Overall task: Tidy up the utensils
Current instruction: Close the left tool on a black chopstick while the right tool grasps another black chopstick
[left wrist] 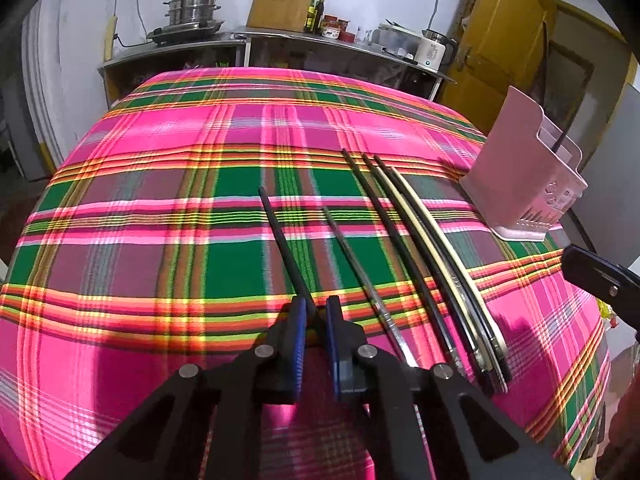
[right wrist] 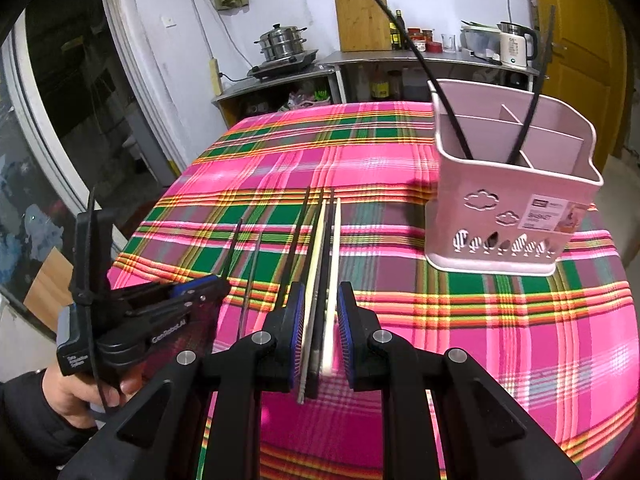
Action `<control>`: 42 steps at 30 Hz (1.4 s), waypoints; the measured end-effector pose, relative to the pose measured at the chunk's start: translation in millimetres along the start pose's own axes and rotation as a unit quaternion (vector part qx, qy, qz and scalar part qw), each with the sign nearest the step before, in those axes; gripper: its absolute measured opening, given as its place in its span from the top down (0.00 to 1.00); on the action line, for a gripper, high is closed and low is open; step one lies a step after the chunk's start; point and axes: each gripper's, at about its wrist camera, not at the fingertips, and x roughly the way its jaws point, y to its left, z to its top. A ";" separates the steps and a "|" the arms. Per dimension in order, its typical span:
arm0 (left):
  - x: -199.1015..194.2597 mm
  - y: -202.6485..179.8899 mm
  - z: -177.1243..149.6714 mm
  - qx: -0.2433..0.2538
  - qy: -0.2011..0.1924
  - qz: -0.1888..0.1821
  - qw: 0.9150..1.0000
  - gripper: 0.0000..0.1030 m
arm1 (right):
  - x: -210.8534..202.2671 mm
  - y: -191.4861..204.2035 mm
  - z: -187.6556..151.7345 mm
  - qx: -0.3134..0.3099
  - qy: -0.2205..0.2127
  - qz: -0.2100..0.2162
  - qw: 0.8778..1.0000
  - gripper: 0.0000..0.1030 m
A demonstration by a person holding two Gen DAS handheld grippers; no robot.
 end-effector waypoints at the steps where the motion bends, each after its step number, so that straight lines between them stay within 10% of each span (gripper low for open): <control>1: -1.0 2.6 0.0 -0.001 0.001 0.003 1.000 0.90 | 2.9 1.3 1.2 -0.001 0.001 0.002 1.000 0.84; 42: 24.1 43.9 43.2 -0.028 0.007 0.038 0.999 0.91 | 152.9 28.9 54.1 -0.043 0.093 -0.012 0.995 0.93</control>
